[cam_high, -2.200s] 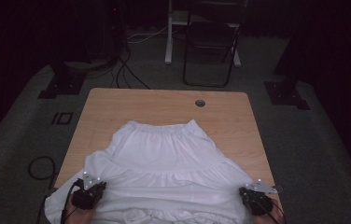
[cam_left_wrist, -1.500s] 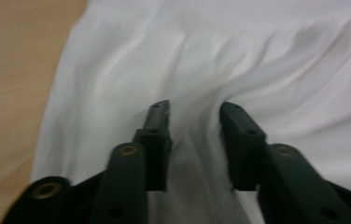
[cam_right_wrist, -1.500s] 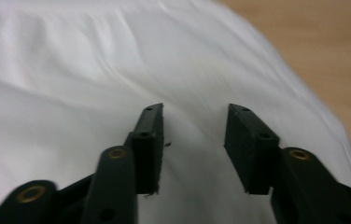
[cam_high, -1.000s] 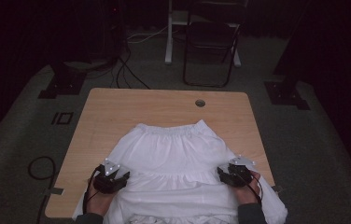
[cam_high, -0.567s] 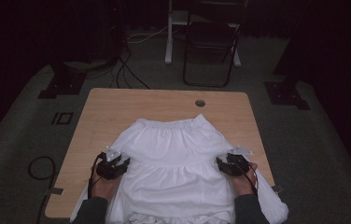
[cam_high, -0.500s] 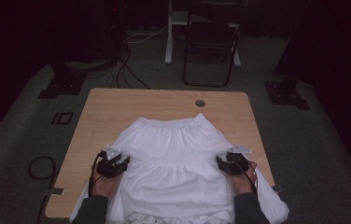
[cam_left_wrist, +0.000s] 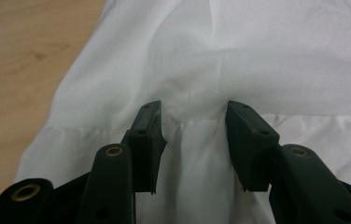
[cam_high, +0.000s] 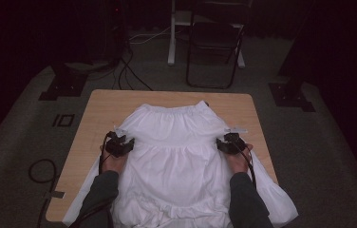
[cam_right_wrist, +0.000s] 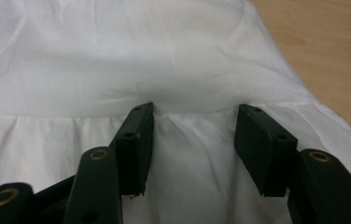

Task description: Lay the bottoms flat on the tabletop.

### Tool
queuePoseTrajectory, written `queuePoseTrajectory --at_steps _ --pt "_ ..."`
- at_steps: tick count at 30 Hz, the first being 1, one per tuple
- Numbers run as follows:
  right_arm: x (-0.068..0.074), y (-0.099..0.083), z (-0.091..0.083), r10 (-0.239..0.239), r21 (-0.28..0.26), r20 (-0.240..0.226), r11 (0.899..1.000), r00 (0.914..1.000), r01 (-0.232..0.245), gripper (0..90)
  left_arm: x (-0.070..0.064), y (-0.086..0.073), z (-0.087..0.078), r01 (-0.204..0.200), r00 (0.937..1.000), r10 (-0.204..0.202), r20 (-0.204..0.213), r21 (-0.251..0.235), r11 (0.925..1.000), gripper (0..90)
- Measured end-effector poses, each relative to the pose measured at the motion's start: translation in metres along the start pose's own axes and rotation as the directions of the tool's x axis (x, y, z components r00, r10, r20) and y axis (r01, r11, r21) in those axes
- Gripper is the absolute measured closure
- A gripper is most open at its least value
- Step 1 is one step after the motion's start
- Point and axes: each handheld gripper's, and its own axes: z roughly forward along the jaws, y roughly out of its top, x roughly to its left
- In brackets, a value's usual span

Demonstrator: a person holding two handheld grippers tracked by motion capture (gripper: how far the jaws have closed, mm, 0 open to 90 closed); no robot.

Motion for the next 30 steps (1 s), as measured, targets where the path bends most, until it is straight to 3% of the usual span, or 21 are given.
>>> queuePoseTrajectory --at_steps 3,4,5,8,10,11,13,15,21,22,23,24,25,27,28,30 --pt "-0.002 0.007 0.007 0.004 0.01 0.006 1.0 1.0 -0.004 47.1 0.001 0.002 0.002 0.009 1.0 -0.009 0.001 -0.001 1.0 56.6" --pt "-0.004 0.016 0.014 0.008 0.026 0.01 1.0 0.9999 -0.008 47.1 0.002 0.008 0.009 0.035 0.9993 -0.035 -0.015 0.002 0.9994 55.0" --pt "-0.005 0.02 0.017 0.01 0.031 0.01 0.999 0.9999 -0.01 47.0 0.001 0.013 0.015 0.028 0.9985 -0.028 -0.046 0.002 0.9996 54.1" --pt "-0.007 0.028 0.023 0.011 0.048 0.013 0.999 0.9998 -0.012 46.8 -0.001 0.019 0.021 0.029 0.9969 -0.029 -0.073 0.003 0.9996 51.3" --pt "-0.009 0.038 0.031 0.014 0.067 0.021 0.998 0.9997 -0.016 45.5 -0.001 0.025 0.028 0.067 0.9937 -0.067 -0.09 0.005 0.9977 49.4" --pt "-0.009 0.038 0.031 0.014 0.067 0.021 0.998 0.9997 -0.016 45.5 -0.001 0.025 0.028 0.067 0.9937 -0.067 -0.09 0.005 0.9977 48.6" --pt "-0.01 0.044 0.037 0.012 0.074 0.037 0.997 0.9992 -0.014 43.4 0.0 0.029 0.032 0.118 0.9894 -0.117 -0.087 0.012 0.9929 46.1" --pt "-0.011 0.047 0.039 0.023 0.088 0.038 0.996 0.999 -0.027 43.3 0.001 0.03 0.032 0.132 0.9882 -0.13 -0.081 0.02 0.991 44.6" --pt "-0.007 0.049 0.033 -0.008 0.134 0.069 0.991 0.9976 -0.002 44.5 -0.001 0.031 0.026 0.121 0.9901 -0.116 -0.079 0.059 0.9909 45.6" --pt "-0.007 0.049 0.033 -0.008 0.134 0.069 0.991 0.9976 -0.002 44.7 0.002 0.033 0.014 0.108 0.9933 -0.106 -0.045 0.044 0.9931 45.6" --pt "-0.003 0.047 0.019 -0.014 0.104 0.06 0.995 0.9981 0.008 45.0 0.007 0.033 -0.001 0.116 0.9932 -0.116 0.001 0.028 0.9929 48.1" --pt "-0.003 0.047 0.019 -0.014 0.104 0.06 0.995 0.9981 0.008 45.0 0.007 0.033 -0.001 0.116 0.9932 -0.116 0.001 0.028 0.9929 47.8" --pt "0.0 0.043 0.007 -0.015 0.067 0.035 0.998 0.9993 0.013 44.9 0.009 0.033 -0.009 0.11 0.9939 -0.11 0.011 0.025 0.9937 47.0" --pt "0.0 0.043 0.007 -0.015 0.067 0.035 0.998 0.9993 0.013 44.9 0.01 0.031 -0.019 0.109 0.9936 -0.109 0.028 0.018 0.9939 47.1" --pt "0.002 0.039 0.0 -0.025 0.055 0.023 0.998 0.9994 0.023 44.7 0.013 0.027 -0.04 0.097 0.9929 -0.097 0.069 0.002 0.9952 47.1" --pt "0.009 0.026 -0.02 -0.064 0.03 -0.004 0.997 0.9979 0.064 43.0 0.013 0.019 -0.06 0.081 0.9932 -0.08 0.085 -0.01 0.9966 45.1"
